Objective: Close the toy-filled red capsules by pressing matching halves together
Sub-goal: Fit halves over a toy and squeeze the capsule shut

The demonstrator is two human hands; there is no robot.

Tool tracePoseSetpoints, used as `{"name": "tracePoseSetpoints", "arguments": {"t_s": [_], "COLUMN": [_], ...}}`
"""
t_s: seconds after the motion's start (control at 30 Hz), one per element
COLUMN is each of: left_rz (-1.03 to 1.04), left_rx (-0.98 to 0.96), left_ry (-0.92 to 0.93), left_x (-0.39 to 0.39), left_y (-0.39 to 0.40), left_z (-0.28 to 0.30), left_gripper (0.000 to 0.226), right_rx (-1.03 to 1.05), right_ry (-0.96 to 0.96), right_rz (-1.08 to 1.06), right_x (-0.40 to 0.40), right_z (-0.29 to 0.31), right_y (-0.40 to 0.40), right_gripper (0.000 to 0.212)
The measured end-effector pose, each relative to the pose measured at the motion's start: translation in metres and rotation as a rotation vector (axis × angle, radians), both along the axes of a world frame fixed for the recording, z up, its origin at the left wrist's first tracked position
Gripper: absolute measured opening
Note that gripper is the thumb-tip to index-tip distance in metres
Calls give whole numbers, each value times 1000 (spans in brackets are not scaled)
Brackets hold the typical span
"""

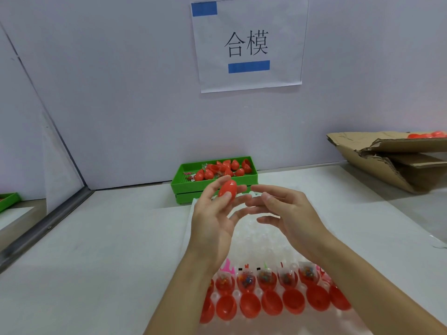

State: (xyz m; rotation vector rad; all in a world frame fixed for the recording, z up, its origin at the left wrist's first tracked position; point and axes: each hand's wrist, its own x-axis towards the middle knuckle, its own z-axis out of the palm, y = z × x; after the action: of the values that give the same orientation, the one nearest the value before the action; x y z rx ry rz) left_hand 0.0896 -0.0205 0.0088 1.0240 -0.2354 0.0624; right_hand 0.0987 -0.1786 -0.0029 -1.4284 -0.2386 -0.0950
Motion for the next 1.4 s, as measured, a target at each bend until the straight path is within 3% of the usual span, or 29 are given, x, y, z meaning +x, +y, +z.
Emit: {"name": "tracePoseSetpoints", "arguments": {"t_s": [0.13,0.33,0.43,0.7,0.77,1.07,1.4], "left_rz": [-195,-198,-173,-25,3,210,250], "left_rx": [-293,-326,-228,444,536,491,541], "left_ry": [81,104,57,-156,-174,-205,-214], "left_x": [-3,0,0,1,1,2,-2], "left_y": [5,6,5,-6,-7,-7,-10], "left_z": [4,1,0,-11,-13,-10,-7], "left_gripper": [38,37,35,25,23,36,41], "right_rx": [33,2,-13,-127,-169,-105,-105], "right_ry": [19,16,-17,-167,-164,-128,-130], "right_rz": [-16,-38,-68,-90,-96,-124,-177], "right_x": [1,0,-1,-4,-2,0,0], "right_z": [1,2,2,3,2,1,0], "right_y": [0,0,1,-1,-2,-6,-7], "right_gripper": [25,25,23,19,18,18,14]}}
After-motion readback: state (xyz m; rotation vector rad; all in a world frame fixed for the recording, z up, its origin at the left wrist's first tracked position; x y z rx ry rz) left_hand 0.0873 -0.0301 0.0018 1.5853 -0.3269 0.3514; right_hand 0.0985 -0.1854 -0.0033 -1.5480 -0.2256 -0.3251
